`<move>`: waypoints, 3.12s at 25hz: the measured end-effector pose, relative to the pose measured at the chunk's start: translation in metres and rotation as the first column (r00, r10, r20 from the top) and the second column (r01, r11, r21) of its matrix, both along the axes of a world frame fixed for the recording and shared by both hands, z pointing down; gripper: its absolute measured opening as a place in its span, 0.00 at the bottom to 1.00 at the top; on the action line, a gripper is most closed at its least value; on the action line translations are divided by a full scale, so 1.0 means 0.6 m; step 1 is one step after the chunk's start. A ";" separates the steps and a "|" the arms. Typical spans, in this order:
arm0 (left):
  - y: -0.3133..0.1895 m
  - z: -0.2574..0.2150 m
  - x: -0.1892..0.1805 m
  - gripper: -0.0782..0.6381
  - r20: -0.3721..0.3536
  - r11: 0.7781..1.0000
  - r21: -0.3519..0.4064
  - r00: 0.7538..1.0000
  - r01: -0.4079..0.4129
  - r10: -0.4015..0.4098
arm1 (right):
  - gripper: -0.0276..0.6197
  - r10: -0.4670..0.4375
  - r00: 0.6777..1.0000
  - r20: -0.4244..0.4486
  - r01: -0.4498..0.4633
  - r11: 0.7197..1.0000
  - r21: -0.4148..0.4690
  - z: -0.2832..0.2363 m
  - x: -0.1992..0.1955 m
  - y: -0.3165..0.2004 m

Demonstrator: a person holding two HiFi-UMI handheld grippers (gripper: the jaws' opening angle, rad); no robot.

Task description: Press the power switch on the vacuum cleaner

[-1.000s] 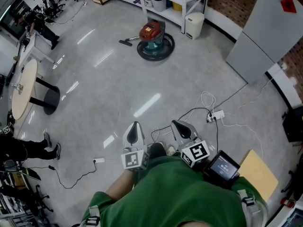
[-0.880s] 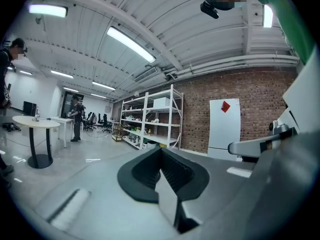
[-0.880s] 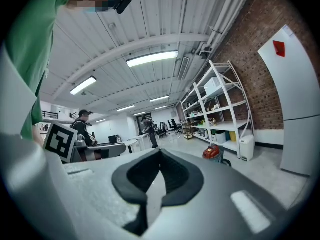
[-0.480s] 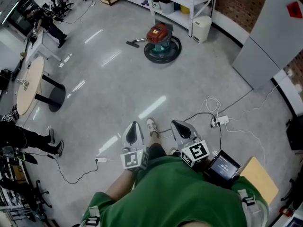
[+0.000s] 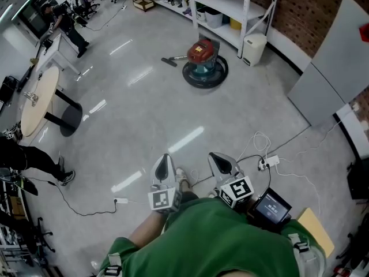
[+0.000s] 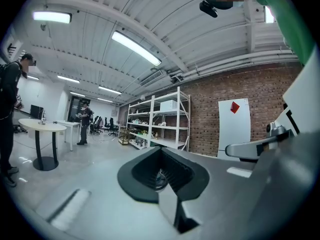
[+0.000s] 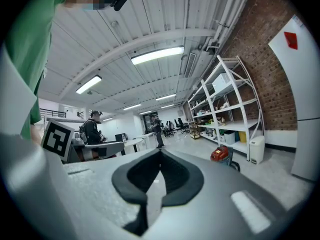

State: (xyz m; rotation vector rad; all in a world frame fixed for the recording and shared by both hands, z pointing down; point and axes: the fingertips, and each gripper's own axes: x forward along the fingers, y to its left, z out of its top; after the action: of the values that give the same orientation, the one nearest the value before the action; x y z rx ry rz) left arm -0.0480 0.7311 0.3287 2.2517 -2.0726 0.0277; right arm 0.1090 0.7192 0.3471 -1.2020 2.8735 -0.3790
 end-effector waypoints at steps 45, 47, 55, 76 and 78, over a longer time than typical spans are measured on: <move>-0.317 0.051 -0.496 0.12 -0.151 0.986 -0.064 0.975 0.152 -0.160 | 0.05 -0.098 0.982 -0.159 0.097 0.995 -0.015 0.021 -0.485 -0.366; -0.317 0.059 -0.502 0.12 -0.150 0.984 -0.077 0.973 0.162 -0.172 | 0.05 -0.108 0.981 -0.161 0.106 0.994 -0.018 0.025 -0.491 -0.371; -0.386 0.055 -0.501 0.12 -0.129 0.979 -0.084 0.972 0.187 -0.197 | 0.05 -0.117 0.985 -0.129 0.114 0.993 -0.030 0.034 -0.485 -0.445; -0.701 0.051 -0.384 0.12 0.005 0.988 -0.124 0.996 0.088 -0.088 | 0.05 -0.023 0.999 -0.023 0.020 0.996 -0.089 0.056 -0.362 -0.743; -0.727 0.051 -0.371 0.12 0.020 0.990 -0.117 0.997 0.076 -0.074 | 0.05 -0.012 1.000 -0.021 0.010 0.995 -0.096 0.066 -0.349 -0.763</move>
State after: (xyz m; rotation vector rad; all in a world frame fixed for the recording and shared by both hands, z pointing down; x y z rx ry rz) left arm -0.2709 0.2952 0.3595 2.1111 -2.1021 0.1590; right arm -0.1003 0.2612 0.3865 -1.2110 2.9120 -0.5134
